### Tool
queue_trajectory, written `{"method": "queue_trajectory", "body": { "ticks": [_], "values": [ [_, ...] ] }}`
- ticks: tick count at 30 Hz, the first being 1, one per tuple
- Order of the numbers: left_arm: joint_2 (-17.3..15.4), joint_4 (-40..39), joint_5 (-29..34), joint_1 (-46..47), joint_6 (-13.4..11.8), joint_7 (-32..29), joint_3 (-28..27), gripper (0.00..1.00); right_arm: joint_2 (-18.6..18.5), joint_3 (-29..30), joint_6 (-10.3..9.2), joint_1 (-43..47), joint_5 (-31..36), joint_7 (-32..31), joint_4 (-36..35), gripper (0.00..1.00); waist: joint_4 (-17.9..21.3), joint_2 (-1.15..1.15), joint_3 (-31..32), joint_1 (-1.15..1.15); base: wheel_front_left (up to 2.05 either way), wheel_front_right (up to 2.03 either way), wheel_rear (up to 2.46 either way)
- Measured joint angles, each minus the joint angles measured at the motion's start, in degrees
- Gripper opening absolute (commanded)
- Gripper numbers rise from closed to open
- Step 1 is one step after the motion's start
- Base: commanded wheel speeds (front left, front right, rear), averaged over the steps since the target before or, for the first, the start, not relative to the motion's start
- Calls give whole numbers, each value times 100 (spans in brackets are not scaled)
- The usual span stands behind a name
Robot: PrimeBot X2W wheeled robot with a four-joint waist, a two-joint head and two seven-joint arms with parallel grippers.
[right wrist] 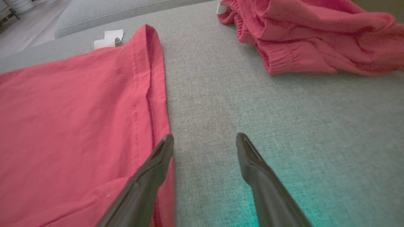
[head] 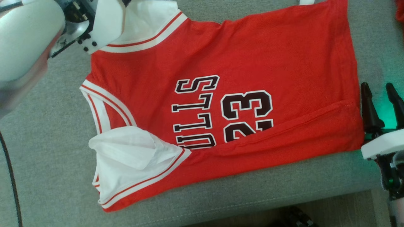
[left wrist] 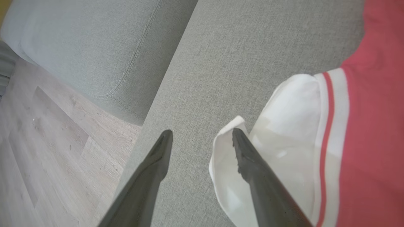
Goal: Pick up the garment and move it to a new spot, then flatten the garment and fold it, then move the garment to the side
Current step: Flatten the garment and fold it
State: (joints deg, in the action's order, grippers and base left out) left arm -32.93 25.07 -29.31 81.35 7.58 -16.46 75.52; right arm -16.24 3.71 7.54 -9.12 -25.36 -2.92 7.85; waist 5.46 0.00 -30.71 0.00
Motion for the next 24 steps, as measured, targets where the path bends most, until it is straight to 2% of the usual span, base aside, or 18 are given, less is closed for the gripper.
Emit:
{"method": "queue_trajectory", "body": {
  "ticks": [10, 11, 12, 18, 21, 24],
  "values": [
    [-12, -169, 99, -12, 0, -258, 10, 100, 19, -14, 0, -105, -86, 90, 60, 100, 133, 0, -85, 0, 0, 0, 0],
    [-26, -259, 115, -17, 0, -309, 11, 25, 24, -19, 0, -110, -86, 99, 71, 100, 153, 0, -112, 0, 0, 0, 0],
    [-33, -301, 144, -20, 0, -327, 11, 0, 25, -19, 0, -112, -86, 100, 74, 100, 160, 0, -125, 0, 0, 0, 0],
    [-122, -526, 194, -79, 0, -509, 21, 0, 12, 31, 0, -117, -75, 124, 79, 100, 113, 0, -117, 0, 0, 0, 0],
    [-140, -549, 12, -68, 0, -191, 29, 0, 5, 43, 0, -131, -38, 123, 41, 100, 38, 0, -82, 0, 0, 0, 0],
    [-113, -423, -508, -55, 0, 377, -74, 0, -18, -42, 0, -268, -25, 56, -12, 100, -41, 0, -26, 0, 0, 0, 0]
  ]
}}
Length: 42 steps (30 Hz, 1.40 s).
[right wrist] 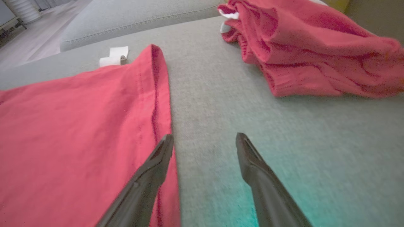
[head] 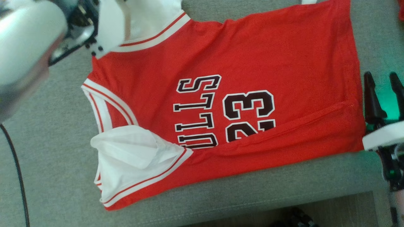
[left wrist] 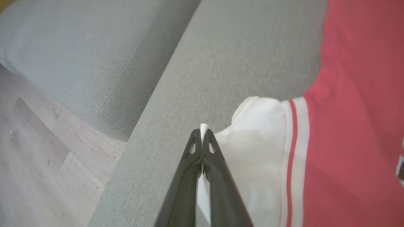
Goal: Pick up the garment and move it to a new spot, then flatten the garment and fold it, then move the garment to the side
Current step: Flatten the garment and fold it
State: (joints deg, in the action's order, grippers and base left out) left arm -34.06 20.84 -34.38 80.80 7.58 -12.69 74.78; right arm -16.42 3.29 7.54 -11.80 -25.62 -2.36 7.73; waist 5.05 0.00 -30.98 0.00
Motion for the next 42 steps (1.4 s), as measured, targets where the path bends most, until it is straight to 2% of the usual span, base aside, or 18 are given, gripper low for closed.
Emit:
{"method": "queue_trajectory", "body": {
  "ticks": [4, 7, 11, 16, 21, 28, 38, 41, 42],
  "values": [
    [81, 312, -352, -7, -20, 569, -350, 0, -47, -279, 0, -425, -16, -304, -40, 100, -114, 0, 98, 0, 0, 0, 0],
    [141, 425, -468, -21, -74, 755, -472, 0, -69, -371, 0, -695, -46, -597, 8, 100, -177, 0, 145, 0, 0, 0, 0],
    [269, 605, -654, -107, -109, 1006, -597, 0, -237, -390, 0, -1359, 62, -1268, 409, 100, -315, 0, 230, 0, 0, 0, 0],
    [480, 731, -770, -271, -104, 1171, -619, 0, -275, -461, 0, -2069, 131, -1894, 934, 100, -516, 0, 311, 0, 0, 0, 0],
    [612, 813, -862, -314, -93, 1241, -586, 0, -288, -498, 0, -2258, 203, -2065, 1321, 100, -656, 0, 403, 0, 0, 0, 0],
    [631, 913, -884, -311, -53, 1287, -506, 0, -252, -544, 0, -2362, 242, -2111, 1694, 100, -705, 0, 407, 0, 0, 0, 0],
    [654, 998, -916, -300, -45, 1332, -435, 0, -250, -668, 0, -2972, 91, -2145, 2204, 99, -731, 0, 321, 0, 0, 0, 0],
    [664, 1009, -920, -294, -44, 1337, -400, 0, -252, -705, 0, -3051, 90, -2170, 2343, 92, -742, 0, 294, 0, 0, 0, 0],
    [673, 1012, -944, -293, -44, 1338, -386, 0, -253, -708, 0, -3077, 90, -2169, 2392, 85, -749, 0, 287, 0, 0, 0, 0]
  ]
}}
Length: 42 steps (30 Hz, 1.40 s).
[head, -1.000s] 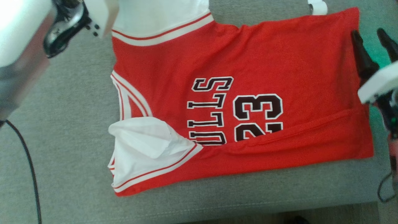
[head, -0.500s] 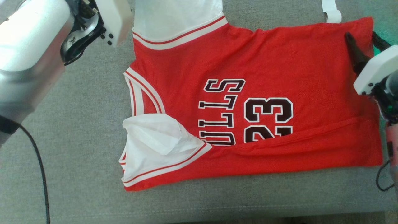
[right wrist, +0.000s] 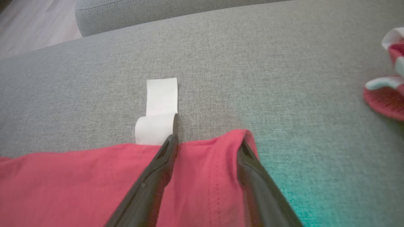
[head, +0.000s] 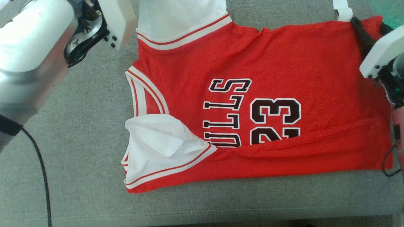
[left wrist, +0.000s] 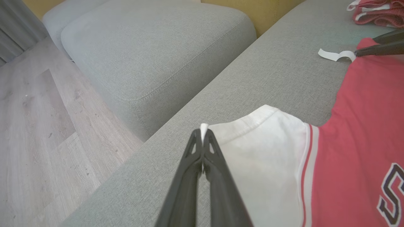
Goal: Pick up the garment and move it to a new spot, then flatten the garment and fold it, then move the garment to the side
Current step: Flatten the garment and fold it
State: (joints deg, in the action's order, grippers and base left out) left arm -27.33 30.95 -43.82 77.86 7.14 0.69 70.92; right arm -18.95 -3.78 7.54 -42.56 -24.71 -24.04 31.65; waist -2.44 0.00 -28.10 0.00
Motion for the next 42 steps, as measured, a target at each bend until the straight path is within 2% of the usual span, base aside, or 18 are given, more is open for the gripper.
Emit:
{"method": "queue_trajectory", "body": {
  "ticks": [1, 2, 3, 4, 15, 23, 30, 38, 42],
  "values": [
    [7, 3, -23, 1, 0, 0, 15, 0, -2, -3, 0, -31, 0, 0, 35, 78, -6, 0, -6, 0, 0, 0, 0],
    [14, 10, -23, 2, 0, 1, 29, 0, -5, -8, 0, -62, 0, 1, 60, 65, -11, 0, -11, 0, 0, 0, 0],
    [20, 19, -23, 3, 0, 3, 36, 0, -8, -21, 0, -90, -1, 3, 76, 40, -16, 0, -15, 0, 0, 0, 0],
    [24, 26, -23, 3, 1, 18, 43, 0, -10, -40, 0, -118, -2, 18, 93, 1, -21, 0, -19, 0, 0, 0, 0],
    [-30, 250, 155, 190, -11, 341, 98, 0, -32, -27, 0, -323, -297, 448, 156, 0, 9, 0, -18, 0, 0, 0, 0],
    [-33, 561, 188, 434, -237, 1053, -231, 0, -246, 223, 0, -784, -566, 767, 237, 0, 4, 0, -68, 0, 0, 0, 0],
    [15, 637, -212, 227, -202, 1301, -530, 0, -307, 124, 0, -777, -860, 890, 324, 0, -43, 0, 26, 0, 0, 0, 0],
    [-54, -80, -722, -860, -170, 1360, -781, 0, -526, -18, 0, -63, -1361, 1035, 24, 0, -242, 0, 248, 0, 0, 0, 0],
    [-310, -666, -832, -1336, -374, 1361, -917, 0, -597, -21, 0, 316, -1499, 1104, -58, 0, -308, 0, 382, 0, 0, 0, 0]
  ]
}}
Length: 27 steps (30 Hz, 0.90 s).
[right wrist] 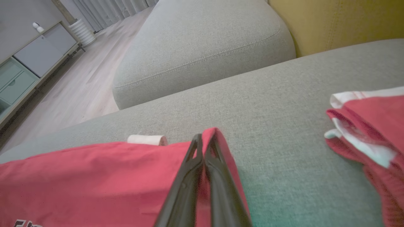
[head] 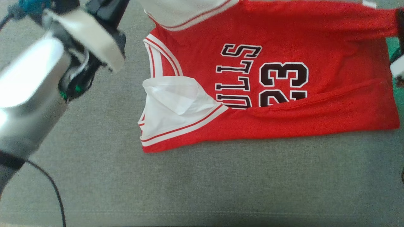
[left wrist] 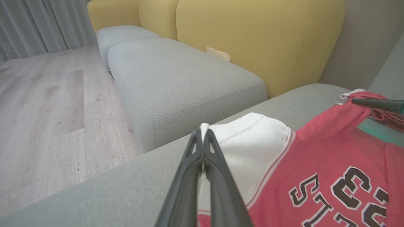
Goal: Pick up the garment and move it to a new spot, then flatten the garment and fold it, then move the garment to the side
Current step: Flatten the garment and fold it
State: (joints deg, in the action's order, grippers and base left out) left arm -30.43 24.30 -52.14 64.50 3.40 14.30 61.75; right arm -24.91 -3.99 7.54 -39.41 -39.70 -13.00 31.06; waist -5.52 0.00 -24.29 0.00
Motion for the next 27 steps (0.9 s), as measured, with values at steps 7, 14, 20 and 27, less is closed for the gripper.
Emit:
{"method": "queue_trajectory", "body": {
  "ticks": [7, 14, 20, 27],
  "values": [
    [-452, -1123, -98, -1032, -485, 2, -208, 0, -79, 125, 0, 536, -129, 98, -203, 0, -114, 0, 128, 0, 0, 0, 0],
    [-587, -1930, 13, -2137, -909, 18, -332, 0, -66, 209, 0, 1045, -166, 191, -259, 0, -147, 0, 311, 0, 0, 0, 0],
    [-580, -2089, 85, -2942, -1071, 18, -643, 0, -12, 245, 0, 1438, -167, 198, -272, 0, -159, 0, 487, 0, 0, 0, 0],
    [-435, -1992, 164, -3533, -1060, 18, -771, 0, 57, 238, 0, 1713, -219, 137, -252, 49, -181, 0, 593, 0, 0, 0, 0]
  ]
}}
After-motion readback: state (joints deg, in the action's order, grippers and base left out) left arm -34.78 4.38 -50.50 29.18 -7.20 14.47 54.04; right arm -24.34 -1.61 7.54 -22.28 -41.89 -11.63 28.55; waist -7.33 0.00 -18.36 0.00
